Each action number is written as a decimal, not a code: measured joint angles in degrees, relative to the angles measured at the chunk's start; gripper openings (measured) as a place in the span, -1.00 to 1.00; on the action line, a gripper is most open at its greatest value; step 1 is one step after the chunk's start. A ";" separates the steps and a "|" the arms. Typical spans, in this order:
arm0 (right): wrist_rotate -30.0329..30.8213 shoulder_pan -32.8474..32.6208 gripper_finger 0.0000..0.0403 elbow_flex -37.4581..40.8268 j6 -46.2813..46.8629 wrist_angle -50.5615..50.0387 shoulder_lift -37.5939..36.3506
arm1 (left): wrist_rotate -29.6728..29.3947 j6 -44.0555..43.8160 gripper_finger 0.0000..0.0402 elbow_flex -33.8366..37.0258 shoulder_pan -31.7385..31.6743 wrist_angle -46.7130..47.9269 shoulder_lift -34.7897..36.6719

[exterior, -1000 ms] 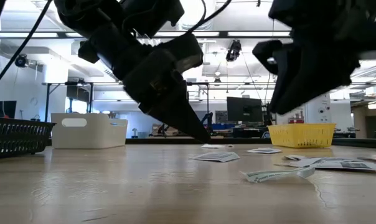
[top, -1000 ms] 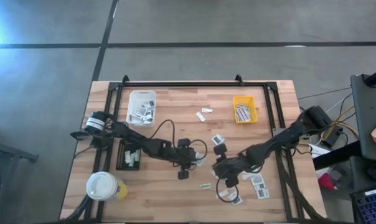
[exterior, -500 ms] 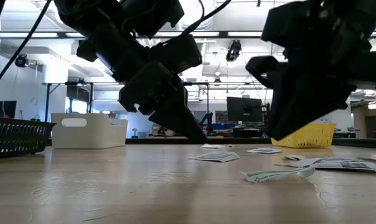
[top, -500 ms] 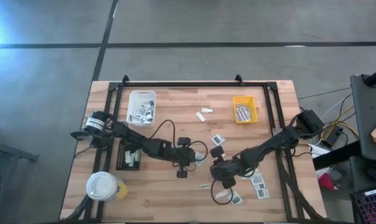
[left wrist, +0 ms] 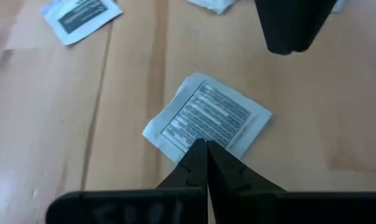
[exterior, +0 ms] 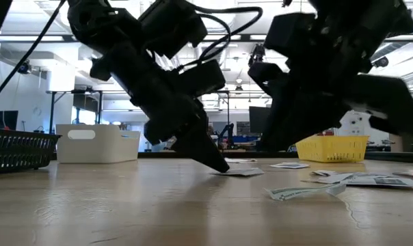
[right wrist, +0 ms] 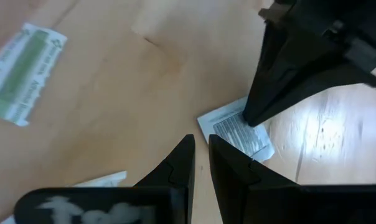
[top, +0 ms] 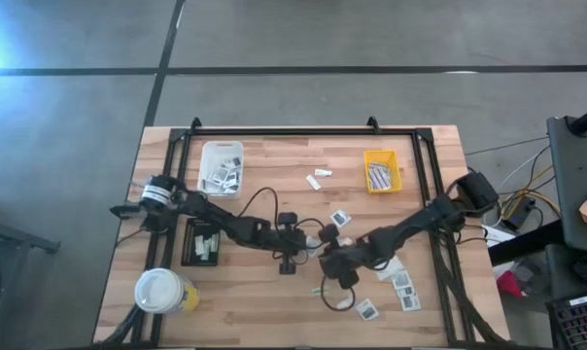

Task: Pick & Place First Aid Supplies
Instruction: Put the gray towelette pack into the white bin

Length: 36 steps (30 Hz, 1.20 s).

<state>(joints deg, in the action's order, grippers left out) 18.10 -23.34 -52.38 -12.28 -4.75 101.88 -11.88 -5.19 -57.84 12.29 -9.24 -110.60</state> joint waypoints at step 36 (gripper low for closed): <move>13.63 -1.46 -0.51 -4.76 -22.42 -0.57 10.61 | 10.47 -34.08 -1.00 -0.13 -4.14 5.49 -0.57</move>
<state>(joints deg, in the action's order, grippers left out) 31.73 -24.80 -57.14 -34.70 -5.32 112.50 -1.41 -39.27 -57.98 8.15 -3.75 -111.18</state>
